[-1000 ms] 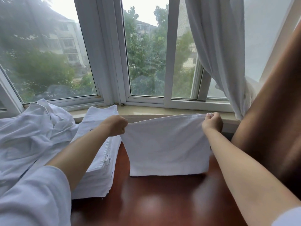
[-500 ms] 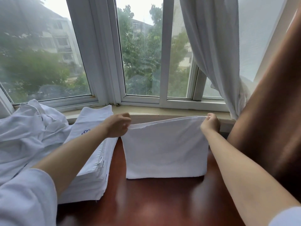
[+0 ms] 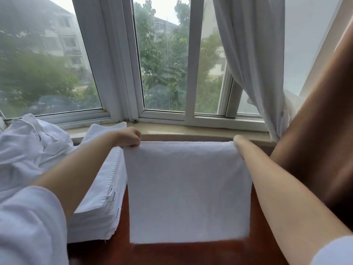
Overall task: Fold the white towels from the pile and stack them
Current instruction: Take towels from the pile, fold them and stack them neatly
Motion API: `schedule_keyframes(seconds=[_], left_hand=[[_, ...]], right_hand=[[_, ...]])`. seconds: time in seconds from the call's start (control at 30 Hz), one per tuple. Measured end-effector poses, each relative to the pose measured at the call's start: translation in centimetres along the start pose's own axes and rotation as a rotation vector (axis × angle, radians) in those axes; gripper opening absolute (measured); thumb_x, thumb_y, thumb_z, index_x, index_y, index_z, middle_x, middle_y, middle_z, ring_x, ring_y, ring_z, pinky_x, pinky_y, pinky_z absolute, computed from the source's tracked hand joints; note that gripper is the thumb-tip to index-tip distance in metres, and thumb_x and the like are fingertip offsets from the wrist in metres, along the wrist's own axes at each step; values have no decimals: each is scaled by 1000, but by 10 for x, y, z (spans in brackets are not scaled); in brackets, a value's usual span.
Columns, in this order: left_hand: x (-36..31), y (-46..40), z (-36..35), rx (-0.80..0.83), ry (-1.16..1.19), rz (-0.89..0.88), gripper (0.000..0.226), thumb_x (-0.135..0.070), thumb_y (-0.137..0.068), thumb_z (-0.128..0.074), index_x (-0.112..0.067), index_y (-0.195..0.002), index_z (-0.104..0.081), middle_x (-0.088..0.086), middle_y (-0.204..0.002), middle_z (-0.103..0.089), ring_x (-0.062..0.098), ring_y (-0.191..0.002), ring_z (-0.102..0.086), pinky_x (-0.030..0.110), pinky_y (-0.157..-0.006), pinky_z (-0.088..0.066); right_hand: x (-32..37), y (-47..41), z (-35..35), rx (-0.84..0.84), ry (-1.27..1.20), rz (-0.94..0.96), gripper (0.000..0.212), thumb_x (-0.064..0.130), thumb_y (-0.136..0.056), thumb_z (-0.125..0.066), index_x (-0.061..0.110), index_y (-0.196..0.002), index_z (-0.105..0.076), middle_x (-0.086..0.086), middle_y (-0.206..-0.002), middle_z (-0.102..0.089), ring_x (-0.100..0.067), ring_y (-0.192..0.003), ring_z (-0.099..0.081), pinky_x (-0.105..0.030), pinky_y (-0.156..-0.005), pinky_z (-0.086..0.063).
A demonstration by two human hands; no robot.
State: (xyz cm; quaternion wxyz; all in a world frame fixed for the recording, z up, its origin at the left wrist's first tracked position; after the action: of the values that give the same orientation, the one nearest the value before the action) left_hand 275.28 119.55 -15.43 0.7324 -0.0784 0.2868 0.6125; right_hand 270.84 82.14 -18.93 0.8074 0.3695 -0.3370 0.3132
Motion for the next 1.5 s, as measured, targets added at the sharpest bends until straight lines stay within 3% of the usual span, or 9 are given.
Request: schedule_keyframes(seconds=[0.17, 0.37, 0.5, 0.6, 0.67, 0.87, 1.1, 1.3, 1.5], left_hand=[[45, -41, -60, 0, -351, 51, 25, -6, -95, -42, -11, -114, -58, 4, -109, -52, 23, -103, -51, 29, -84, -40], [69, -75, -90, 46, -410, 144, 28, -2, -97, -38, 1, -118, -56, 18, -139, -49, 29, -117, -54, 29, -99, -38], [74, -107, -100, 98, -370, 36, 23, -10, -97, -39, -14, -80, -52, 19, -112, -59, 18, -85, -50, 28, -77, -37], [74, -118, -106, 223, -271, -35, 11, -26, -94, -54, -17, -87, -53, 3, -92, -54, 15, -84, -51, 29, -75, -40], [78, -128, -108, 243, -385, -44, 6, -17, -90, -57, -12, -94, -54, 5, -97, -56, 23, -94, -56, 30, -77, -44], [81, -144, -105, -169, -565, -162, 15, 1, -91, -45, -8, -94, -57, 11, -100, -58, 27, -90, -54, 32, -72, -43], [81, -109, -121, -175, -817, -261, 17, 1, -84, -50, -12, -87, -60, 2, -95, -56, 22, -91, -52, 30, -69, -39], [74, -50, -149, 322, -508, -193, 22, 6, -75, -49, -16, -71, -46, 1, -80, -50, 21, -75, -48, 25, -60, -35], [84, 3, -189, 440, -611, -56, 21, -1, -80, -48, -17, -86, -59, 4, -104, -65, 23, -97, -59, 25, -72, -44]], right_hand=[[-33, -17, -49, 391, 63, -200, 55, 24, -59, -48, 3, -109, -57, -17, -111, -65, -35, -98, -60, -42, -96, -43], [-46, -49, -82, 628, 67, -239, 74, 20, -61, -52, 8, -134, -48, -22, -123, -60, -37, -103, -60, -44, -101, -43], [-49, -82, -98, 233, 271, -80, 66, 7, -79, -54, 9, -142, -33, -18, -138, -43, -33, -116, -49, -38, -90, -46], [-56, -101, -103, -13, 417, 61, 32, 13, -90, -48, 8, -120, -58, -12, -118, -59, -28, -97, -56, -33, -76, -47], [-62, -114, -106, -74, 546, 80, 29, 15, -92, -48, 15, -116, -64, -10, -120, -60, -29, -110, -53, -34, -85, -48], [-55, -129, -113, -376, 535, 185, 30, 10, -95, -46, 17, -114, -69, -11, -120, -53, -30, -110, -45, -32, -90, -36], [-75, -99, -102, -417, 183, 214, 18, 11, -84, -54, 14, -94, -68, -3, -113, -46, -25, -94, -49, -25, -85, -39], [-139, -50, -97, -384, -16, -13, 26, 14, -87, -46, 12, -105, -65, -2, -108, -57, -29, -95, -51, -24, -69, -35], [-192, -10, -98, -428, -9, -82, 24, 11, -90, -42, 10, -102, -63, -3, -98, -60, -32, -83, -52, -26, -61, -31]])
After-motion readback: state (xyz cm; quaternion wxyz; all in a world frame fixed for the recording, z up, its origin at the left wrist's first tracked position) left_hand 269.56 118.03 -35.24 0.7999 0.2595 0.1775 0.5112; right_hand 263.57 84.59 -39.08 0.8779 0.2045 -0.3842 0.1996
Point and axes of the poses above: each hand's wrist, its own y-axis away from the middle knuckle, its own z-axis out of the back of the hand, x = y × z, the point moved 2 cm from there along -y, towards the middle knuckle
